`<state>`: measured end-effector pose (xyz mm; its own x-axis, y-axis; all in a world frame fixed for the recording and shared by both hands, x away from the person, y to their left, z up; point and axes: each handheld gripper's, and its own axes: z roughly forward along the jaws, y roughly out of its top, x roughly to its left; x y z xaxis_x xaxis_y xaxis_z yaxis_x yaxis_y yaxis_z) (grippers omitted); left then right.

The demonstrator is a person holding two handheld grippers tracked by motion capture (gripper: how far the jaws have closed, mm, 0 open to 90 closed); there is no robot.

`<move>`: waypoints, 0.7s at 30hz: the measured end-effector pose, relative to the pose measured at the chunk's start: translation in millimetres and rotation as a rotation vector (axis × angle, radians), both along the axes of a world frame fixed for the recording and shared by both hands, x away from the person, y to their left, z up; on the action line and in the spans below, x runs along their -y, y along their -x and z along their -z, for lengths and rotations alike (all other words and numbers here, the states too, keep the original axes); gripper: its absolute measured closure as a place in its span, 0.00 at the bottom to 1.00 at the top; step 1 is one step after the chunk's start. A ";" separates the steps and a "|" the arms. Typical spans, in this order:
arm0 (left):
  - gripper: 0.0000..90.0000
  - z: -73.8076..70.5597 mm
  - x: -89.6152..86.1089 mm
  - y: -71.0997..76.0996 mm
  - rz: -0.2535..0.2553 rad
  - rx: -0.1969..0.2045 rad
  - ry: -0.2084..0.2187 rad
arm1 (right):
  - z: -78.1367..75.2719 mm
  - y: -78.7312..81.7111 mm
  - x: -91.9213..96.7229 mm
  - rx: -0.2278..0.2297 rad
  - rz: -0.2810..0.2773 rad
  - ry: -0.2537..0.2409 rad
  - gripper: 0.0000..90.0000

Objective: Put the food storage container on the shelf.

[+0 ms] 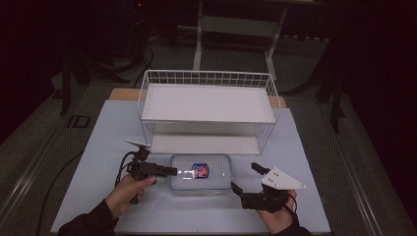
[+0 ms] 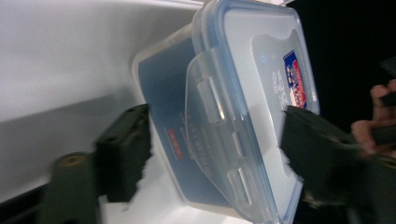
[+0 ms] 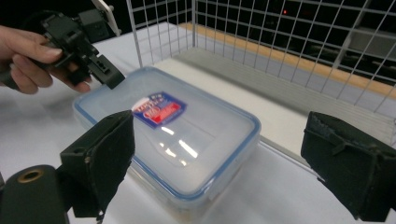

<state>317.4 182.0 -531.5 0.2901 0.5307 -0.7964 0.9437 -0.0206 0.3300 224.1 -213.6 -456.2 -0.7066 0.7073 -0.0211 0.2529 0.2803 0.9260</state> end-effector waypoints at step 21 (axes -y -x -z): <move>0.58 -2.5 -6.4 10.5 0.072 0.108 0.084 | 28.9 -45.2 8.2 -0.337 -0.034 -0.120 0.17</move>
